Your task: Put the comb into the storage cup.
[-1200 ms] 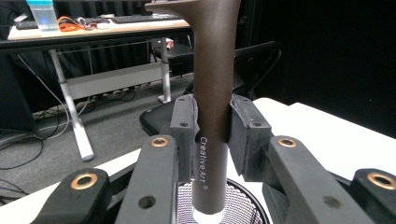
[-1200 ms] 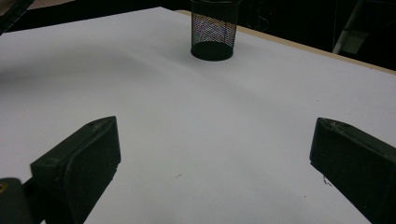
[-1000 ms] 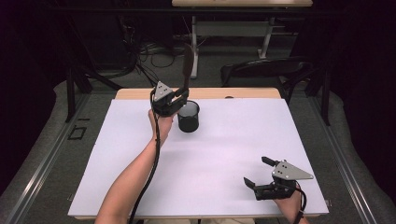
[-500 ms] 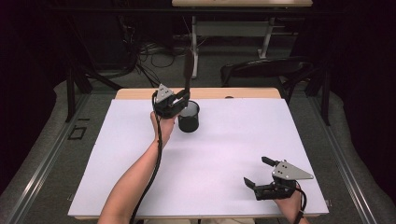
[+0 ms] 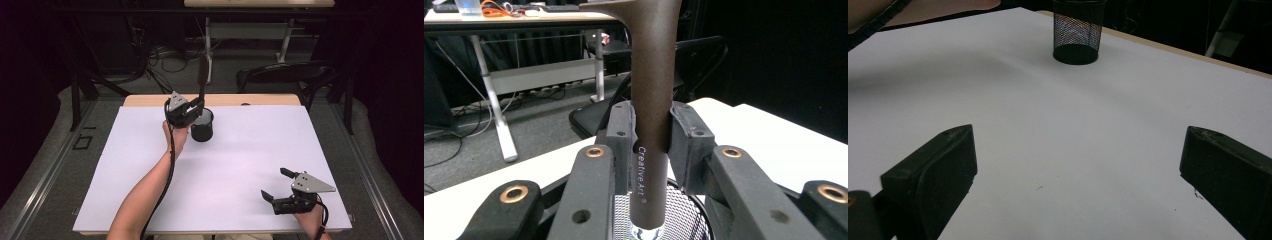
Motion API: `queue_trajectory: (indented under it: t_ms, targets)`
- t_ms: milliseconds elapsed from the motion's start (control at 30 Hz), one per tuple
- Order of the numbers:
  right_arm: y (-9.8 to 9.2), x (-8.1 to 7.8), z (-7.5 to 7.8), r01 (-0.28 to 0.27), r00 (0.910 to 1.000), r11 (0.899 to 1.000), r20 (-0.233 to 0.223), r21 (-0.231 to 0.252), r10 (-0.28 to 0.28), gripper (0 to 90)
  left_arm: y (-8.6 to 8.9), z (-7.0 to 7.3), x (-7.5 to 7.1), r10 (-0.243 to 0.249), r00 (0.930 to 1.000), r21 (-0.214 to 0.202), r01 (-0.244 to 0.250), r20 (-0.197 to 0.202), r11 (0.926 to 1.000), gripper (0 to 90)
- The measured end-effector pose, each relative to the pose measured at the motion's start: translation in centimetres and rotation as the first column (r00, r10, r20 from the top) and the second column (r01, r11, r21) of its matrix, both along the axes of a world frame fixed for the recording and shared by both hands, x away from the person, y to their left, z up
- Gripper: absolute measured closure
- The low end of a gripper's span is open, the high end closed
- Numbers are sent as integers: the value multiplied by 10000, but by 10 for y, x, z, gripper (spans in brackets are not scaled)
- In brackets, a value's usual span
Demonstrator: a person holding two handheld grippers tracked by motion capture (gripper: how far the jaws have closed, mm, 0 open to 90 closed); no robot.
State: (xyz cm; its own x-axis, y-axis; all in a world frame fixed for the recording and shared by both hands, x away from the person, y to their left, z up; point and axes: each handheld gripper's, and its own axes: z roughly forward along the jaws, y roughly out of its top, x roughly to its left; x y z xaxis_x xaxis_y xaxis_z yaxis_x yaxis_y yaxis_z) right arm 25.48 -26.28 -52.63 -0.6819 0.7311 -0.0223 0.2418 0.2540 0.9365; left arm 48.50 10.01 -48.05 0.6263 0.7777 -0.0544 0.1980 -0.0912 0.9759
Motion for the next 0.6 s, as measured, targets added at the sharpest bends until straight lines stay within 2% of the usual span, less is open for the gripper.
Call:
queue_trajectory:
  t_ms: [600]
  targets:
    - [0, 0, 0, -2, 10000, 10000, 2, -15, 2, 15, 3, -10, 1, 48, 9998, 30, -47, -179, 10000, 725]
